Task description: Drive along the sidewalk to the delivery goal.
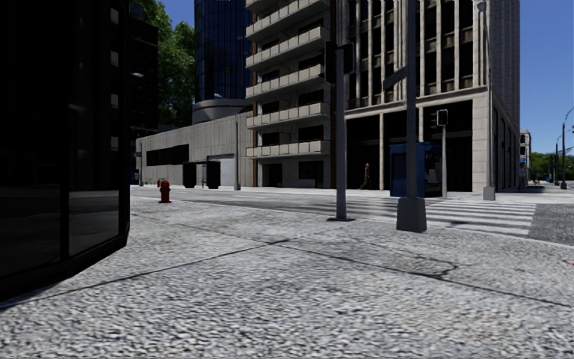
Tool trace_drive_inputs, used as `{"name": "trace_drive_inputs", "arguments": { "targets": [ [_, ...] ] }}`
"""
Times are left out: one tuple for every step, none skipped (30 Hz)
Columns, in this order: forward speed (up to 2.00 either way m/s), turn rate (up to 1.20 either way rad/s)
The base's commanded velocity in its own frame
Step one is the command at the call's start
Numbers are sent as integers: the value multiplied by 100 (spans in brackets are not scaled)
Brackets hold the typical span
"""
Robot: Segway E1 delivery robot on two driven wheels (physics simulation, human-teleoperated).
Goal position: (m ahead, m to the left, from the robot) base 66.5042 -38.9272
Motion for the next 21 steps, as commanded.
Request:
{"name": "trace_drive_inputs", "arguments": {
  "targets": [
    [124, 50],
    [124, 50],
    [129, 50],
    [135, 50],
    [144, 49],
    [147, 42],
    [148, 31],
    [148, 20],
    [148, 20],
    [148, 2],
    [148, 0],
    [146, 0],
    [146, 0],
    [146, 0],
    [146, 0],
    [146, 0],
    [146, 0],
    [146, 0],
    [146, 0],
    [146, 0],
    [146, 0]
  ]
}}
